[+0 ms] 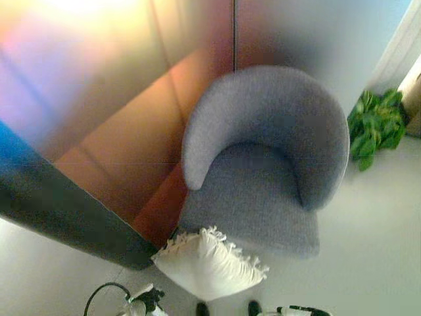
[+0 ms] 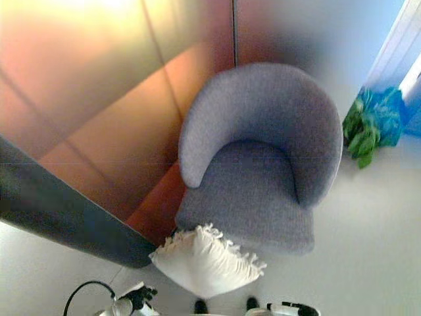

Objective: Pick up the pillow and put it on the sofa.

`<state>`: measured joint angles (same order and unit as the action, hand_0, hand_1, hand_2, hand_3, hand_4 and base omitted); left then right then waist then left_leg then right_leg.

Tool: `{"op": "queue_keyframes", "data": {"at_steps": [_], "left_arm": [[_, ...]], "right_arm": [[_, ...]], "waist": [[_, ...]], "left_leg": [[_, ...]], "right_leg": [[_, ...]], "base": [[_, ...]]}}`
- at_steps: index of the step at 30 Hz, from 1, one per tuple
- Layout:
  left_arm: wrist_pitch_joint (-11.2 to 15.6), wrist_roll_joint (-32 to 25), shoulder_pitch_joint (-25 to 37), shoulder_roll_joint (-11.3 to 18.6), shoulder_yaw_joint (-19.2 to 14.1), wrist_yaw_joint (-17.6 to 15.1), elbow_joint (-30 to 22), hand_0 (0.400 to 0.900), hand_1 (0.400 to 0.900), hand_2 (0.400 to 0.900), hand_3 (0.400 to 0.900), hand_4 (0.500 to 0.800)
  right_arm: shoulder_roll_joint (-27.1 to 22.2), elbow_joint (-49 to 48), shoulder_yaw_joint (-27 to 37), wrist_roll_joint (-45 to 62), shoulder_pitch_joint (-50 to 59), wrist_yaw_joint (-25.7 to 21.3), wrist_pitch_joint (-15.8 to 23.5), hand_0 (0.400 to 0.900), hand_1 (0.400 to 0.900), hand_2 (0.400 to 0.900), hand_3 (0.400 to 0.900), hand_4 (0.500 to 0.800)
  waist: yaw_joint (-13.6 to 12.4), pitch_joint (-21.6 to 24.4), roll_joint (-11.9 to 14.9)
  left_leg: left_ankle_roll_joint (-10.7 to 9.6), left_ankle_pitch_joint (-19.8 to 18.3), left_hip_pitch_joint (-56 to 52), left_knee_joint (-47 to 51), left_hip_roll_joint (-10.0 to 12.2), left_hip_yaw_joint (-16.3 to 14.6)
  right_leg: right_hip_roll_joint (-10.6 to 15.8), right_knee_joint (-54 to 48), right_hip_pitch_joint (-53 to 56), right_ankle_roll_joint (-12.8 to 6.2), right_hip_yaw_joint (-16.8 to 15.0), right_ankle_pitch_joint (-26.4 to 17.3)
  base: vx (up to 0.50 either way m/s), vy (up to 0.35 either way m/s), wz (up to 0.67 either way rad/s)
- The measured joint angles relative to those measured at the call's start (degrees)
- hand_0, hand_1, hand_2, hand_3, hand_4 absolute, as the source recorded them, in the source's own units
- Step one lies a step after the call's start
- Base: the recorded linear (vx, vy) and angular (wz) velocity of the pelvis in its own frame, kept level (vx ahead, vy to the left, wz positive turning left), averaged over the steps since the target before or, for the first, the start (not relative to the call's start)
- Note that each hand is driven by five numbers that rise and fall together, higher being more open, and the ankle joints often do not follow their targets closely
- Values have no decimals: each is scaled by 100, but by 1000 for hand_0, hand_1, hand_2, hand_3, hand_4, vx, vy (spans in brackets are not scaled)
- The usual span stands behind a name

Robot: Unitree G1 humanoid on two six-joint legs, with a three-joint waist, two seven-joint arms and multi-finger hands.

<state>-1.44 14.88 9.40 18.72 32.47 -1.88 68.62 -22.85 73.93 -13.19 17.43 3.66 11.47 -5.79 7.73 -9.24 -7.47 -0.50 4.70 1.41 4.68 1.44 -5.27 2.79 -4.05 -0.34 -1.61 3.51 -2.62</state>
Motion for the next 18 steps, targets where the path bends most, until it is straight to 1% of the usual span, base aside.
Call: {"op": "queue_keyframes", "data": {"at_steps": [2, 3, 5, 7, 8, 10, 12, 15, 18], "left_arm": [[-27, -56, 355, 115, 43, -41, -41, 900, 900, 900, 900, 800], [-27, -161, 493, 192, 45, -82, -96, 900, 900, 900, 900, 800], [-18, -371, 859, 301, 54, -135, -124, 900, 900, 900, 900, 800], [29, -613, 1166, 389, 22, -193, -122, 900, 900, 900, 900, 800], [47, -705, 1292, 410, -37, -214, -129, 900, 900, 900, 900, 800], [129, -909, 1548, 440, -166, -269, -123, 900, 900, 900, 900, 800], [168, -1048, 1771, 458, -264, -317, -158, 900, 900, 900, 900, 800], [262, -1308, 2220, 551, -282, -323, -146, 900, 900, 900, 900, 800], [288, -1530, 2688, 652, -283, -323, -145, 900, 900, 900, 900, 800]], "right_arm": [[-79, 15, -1, -24, 95, -16, -1, 900, 900, 900, 900, 800], [-82, 15, -2, -24, 151, -19, 1, 900, 900, 900, 900, 800], [-91, 7, -2, -23, 260, -20, 20, 900, 900, 900, 900, 800], [-94, 0, -2, -23, 395, -14, 15, 900, 900, 900, 900, 800], [-98, -27, -3, -23, 419, -16, 37, 900, 900, 900, 900, 800], [-99, -40, -5, -23, 496, -12, 87, 900, 900, 900, 900, 800], [-100, -44, -22, -23, 568, 8, 114, 900, 900, 900, 900, 800], [-103, -124, -122, -19, 741, 32, 166, 900, 900, 900, 900, 800], [-103, -230, -281, -9, 902, 58, 198, 900, 900, 900, 900, 800]], "waist": [[87, -277, -82], [167, -400, -89], [197, -643, -89], [320, -903, -86], [332, -1005, -67], [325, -1238, -28], [441, -1421, 28], [484, -1646, 152], [527, -1791, 292]], "left_leg": [[27, 41, 129, -1, -20, -69], [36, 62, 191, -1, -30, -81], [55, 92, 332, 0, -36, -204], [80, 128, 454, 1, -56, -243], [83, 130, 504, 1, -59, -313], [101, 144, 617, 2, -64, -421], [115, 159, 718, 2, -73, -451], [120, 196, 921, 1, -76, -494], [122, 235, 1096, 0, -75, -488]], "right_leg": [[16, 10, -169, -23, -71, -72], [14, 10, -235, -33, -84, -95], [7, 18, -436, -64, -180, -151], [21, 8, -568, -104, -226, -204], [21, 12, -652, -101, -324, -241], [26, -18, -790, -134, -415, -305], [36, -49, -886, -119, -448, -368], [35, -56, -1112, -114, -492, -449], [33, -52, -1287, -115, -489, -485]], "base": [[-110, 97, -19], [-110, 73, -23], [-87, 49, -21], [-110, 46, -19], [-100, 37, -14], [-107, 29, -11], [-117, 18, -9], [-113, 10, -9], [-88, 5, -6]]}}
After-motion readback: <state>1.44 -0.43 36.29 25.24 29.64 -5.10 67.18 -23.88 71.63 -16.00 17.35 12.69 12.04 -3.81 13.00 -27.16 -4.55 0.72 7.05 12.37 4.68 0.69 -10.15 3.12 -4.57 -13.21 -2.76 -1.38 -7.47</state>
